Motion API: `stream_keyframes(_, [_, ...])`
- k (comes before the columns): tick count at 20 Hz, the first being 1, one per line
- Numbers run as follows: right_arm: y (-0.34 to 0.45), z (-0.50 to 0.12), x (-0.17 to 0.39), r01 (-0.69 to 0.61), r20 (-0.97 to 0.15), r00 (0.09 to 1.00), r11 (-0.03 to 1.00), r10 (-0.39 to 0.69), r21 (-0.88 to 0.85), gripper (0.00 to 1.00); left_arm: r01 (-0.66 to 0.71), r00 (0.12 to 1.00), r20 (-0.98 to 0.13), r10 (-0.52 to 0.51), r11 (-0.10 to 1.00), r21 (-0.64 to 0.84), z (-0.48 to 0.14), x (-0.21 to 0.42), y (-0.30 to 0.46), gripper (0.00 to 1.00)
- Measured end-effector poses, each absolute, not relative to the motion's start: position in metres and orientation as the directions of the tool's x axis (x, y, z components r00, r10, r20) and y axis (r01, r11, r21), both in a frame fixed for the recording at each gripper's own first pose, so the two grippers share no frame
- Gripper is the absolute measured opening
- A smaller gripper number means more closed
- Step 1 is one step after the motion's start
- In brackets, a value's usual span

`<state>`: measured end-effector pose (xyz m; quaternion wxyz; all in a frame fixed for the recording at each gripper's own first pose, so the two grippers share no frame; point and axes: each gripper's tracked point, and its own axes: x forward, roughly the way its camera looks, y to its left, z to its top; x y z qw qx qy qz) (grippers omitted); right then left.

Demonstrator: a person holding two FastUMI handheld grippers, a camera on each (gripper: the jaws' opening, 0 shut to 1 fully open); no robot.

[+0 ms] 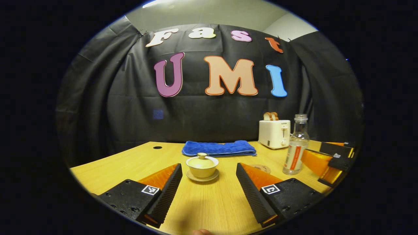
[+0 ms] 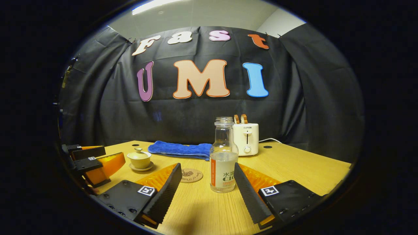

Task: Open the teacup lid with one hand, grasp the water bottle and pour water into the teacup with the other hand; after pouring, place the water bottle on the coaster and then close the teacup lid.

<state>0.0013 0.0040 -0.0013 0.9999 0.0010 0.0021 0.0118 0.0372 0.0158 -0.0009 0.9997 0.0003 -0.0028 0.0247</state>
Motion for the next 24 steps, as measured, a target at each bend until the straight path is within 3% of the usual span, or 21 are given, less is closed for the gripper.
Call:
stream_keyframes(11, [-0.004, -0.007, 0.005, 0.019, -0.002, 1.0, 1.0, -0.019, 0.007, 1.0, -0.088, 0.996, -0.002, 0.088, 0.996, 0.008, -0.005, 0.14, 0.027, 0.96])
stream_keyframes(16, [-0.004, -0.006, 0.005, 0.023, -0.001, 1.0, 1.0, -0.023, 0.008, 1.0, -0.087, 0.992, -0.093, 0.091, 0.995, 0.049, -0.019, 0.157, 0.025, 0.97])
stream_keyframes(20, [-0.004, -0.006, 0.005, 0.021, -0.003, 1.0, 1.0, -0.021, 0.008, 1.0, -0.093, 0.99, -0.102, 0.098, 0.995, 0.045, -0.019, 0.156, 0.026, 0.96])
stream_keyframes(22, [-0.004, -0.006, 0.005, 0.021, -0.003, 1.0, 1.0, -0.021, 0.008, 1.0, -0.104, 0.99, -0.09, 0.107, 0.994, 0.038, -0.018, 0.156, 0.028, 0.93])
stream_keyframes(23, [-0.004, -0.006, 0.004, 0.021, -0.003, 1.0, 1.0, -0.021, 0.008, 1.0, -0.114, 0.989, -0.089, 0.117, 0.993, 0.037, -0.018, 0.157, 0.03, 0.77])
stream_keyframes(24, [-0.004, -0.005, 0.005, 0.021, -0.004, 1.0, 1.0, -0.021, 0.008, 1.0, -0.121, 0.988, -0.09, 0.124, 0.992, 0.041, -0.018, 0.157, 0.03, 0.68])
